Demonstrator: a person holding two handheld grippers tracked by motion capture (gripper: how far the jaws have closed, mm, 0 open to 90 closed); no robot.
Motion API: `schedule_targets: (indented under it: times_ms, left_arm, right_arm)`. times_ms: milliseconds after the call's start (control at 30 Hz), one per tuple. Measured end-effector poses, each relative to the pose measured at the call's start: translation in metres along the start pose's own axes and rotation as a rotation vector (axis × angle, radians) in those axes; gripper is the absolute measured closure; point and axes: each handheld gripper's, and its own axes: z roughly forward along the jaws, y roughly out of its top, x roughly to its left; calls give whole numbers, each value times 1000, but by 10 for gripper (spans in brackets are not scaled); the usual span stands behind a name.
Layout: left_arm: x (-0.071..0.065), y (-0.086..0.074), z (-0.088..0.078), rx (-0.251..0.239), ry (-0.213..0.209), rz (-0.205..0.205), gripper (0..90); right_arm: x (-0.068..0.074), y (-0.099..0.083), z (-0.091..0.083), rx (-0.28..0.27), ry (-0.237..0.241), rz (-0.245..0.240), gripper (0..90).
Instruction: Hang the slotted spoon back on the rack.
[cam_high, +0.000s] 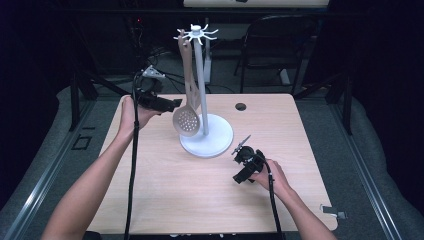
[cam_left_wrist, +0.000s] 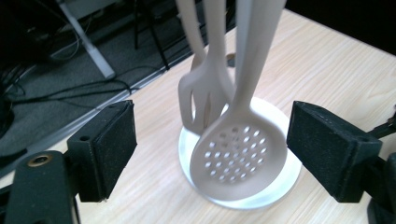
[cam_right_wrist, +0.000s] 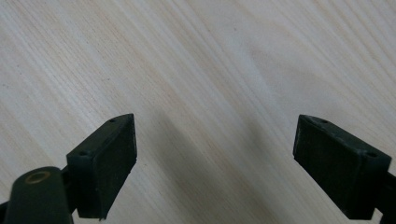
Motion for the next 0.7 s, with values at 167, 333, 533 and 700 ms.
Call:
schedule_targets:
  times_ms: [167,333,533,700]
  left_arm:
    - [7,-24,10,49,18,-21,145]
    - [14,-51,19,95,21,-48,141]
    - [18,-87,28,151,23,-80,133]
    - [19,-119,36,200,14,-116,131]
  right_arm:
    - [1,-1,1,-17,3,12,130]
    - [1,0,1,-19,3,12,130]
    - [2,0,1,-18,3,10,130]
    - [2,0,2,-17,2,8,130]
